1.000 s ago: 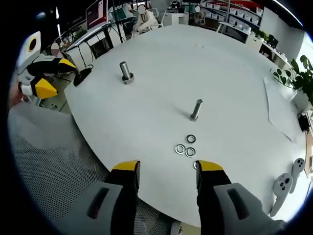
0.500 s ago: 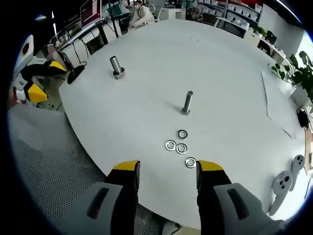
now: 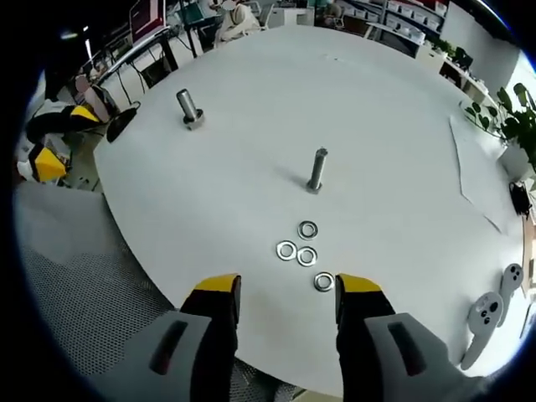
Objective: Place the washer onto the threaded stud by aligning its center hole with the stud, sliding it down to the base, and recovering from edge contact or off-axis alignment until the washer reaches the visible bottom stop.
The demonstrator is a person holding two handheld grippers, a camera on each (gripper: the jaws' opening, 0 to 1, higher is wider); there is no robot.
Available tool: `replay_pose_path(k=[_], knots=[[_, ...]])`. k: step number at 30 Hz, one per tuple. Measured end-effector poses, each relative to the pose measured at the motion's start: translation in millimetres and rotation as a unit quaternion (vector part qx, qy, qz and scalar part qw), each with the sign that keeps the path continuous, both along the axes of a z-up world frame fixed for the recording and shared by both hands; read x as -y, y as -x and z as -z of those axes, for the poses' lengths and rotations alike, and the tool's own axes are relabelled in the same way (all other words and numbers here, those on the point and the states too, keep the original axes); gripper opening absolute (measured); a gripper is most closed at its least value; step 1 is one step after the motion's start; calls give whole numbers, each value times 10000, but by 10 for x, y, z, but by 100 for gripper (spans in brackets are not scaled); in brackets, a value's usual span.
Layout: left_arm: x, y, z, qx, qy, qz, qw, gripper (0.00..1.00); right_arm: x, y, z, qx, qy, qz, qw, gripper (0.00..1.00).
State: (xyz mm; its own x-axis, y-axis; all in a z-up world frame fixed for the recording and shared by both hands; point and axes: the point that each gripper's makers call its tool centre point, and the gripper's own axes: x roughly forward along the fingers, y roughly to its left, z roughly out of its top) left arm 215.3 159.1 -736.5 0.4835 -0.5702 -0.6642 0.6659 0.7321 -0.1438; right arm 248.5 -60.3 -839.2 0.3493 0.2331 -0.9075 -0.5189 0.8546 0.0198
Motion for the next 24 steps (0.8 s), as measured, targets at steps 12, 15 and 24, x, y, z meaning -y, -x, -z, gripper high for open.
replay_pose_path(k=[12, 15, 24], knots=[[-15, 26, 62, -69, -127, 41, 9999, 41, 176, -1, 177, -173, 131, -7, 9998, 42], [-21, 41, 79, -91, -156, 52, 9998, 41, 211, 0, 227, -227, 125, 0, 9997, 39], [-24, 52, 106, -127, -204, 84, 9997, 41, 262, -70, 278, -217, 261, -174, 9993, 32]])
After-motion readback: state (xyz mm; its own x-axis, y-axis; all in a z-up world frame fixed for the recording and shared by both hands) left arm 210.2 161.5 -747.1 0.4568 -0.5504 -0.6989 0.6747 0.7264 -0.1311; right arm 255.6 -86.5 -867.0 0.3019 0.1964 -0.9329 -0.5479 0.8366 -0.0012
